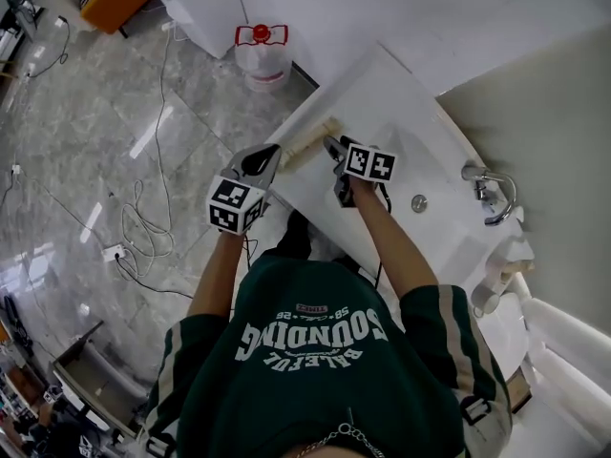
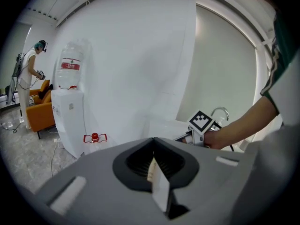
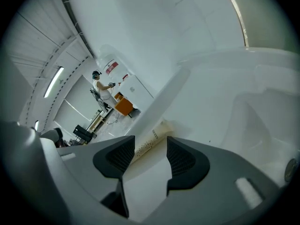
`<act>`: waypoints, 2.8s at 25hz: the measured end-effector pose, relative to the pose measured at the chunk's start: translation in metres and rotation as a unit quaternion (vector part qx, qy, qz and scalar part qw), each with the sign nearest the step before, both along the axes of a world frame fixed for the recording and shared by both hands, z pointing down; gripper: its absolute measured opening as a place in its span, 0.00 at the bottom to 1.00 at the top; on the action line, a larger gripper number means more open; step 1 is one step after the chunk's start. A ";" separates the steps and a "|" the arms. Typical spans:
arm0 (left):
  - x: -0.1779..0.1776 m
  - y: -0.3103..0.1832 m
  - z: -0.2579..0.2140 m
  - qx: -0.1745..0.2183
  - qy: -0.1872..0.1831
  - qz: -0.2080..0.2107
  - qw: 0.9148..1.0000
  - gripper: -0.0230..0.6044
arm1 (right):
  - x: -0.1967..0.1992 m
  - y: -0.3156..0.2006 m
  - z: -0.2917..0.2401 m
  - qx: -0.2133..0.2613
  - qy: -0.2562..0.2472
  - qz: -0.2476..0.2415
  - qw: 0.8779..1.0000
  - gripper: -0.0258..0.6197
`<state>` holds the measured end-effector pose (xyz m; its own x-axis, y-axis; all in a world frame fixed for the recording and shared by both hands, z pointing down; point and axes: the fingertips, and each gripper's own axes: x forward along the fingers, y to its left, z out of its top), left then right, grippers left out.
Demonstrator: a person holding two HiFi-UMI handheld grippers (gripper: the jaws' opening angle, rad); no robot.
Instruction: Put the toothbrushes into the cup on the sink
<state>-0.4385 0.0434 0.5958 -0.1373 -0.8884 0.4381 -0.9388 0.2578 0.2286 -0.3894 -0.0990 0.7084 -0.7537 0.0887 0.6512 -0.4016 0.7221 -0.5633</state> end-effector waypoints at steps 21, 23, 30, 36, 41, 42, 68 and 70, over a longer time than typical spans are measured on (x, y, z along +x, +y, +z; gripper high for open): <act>-0.026 0.031 0.006 -0.008 0.005 -0.029 1.000 0.12 | -0.042 0.011 0.020 -0.095 0.025 0.018 0.995 0.08; -0.024 0.026 0.005 -0.006 0.004 -0.023 1.000 0.12 | -0.042 0.011 0.013 -0.093 0.013 0.012 0.995 0.07; -0.014 0.005 -0.004 0.003 -0.002 0.005 1.000 0.12 | -0.033 -0.003 -0.026 -0.054 -0.047 0.007 0.997 0.06; 0.002 -0.033 -0.016 0.013 -0.010 0.044 0.999 0.12 | -0.009 -0.030 -0.065 -0.007 -0.087 0.022 0.996 0.06; 0.036 -0.071 -0.027 0.024 -0.017 0.090 0.996 0.12 | 0.035 -0.055 -0.093 0.040 -0.108 0.047 0.992 0.06; 0.044 -0.079 -0.030 0.026 -0.017 0.099 0.995 0.12 | 0.046 -0.060 -0.097 0.047 -0.110 0.052 0.991 0.06; 0.332 -0.243 -0.062 0.051 -0.023 0.354 0.933 0.12 | 0.411 -0.120 -0.133 0.132 -0.101 0.296 0.941 0.06; 0.355 -0.252 -0.064 0.052 -0.022 0.373 0.926 0.12 | 0.446 -0.126 -0.137 0.144 -0.096 0.322 0.931 0.06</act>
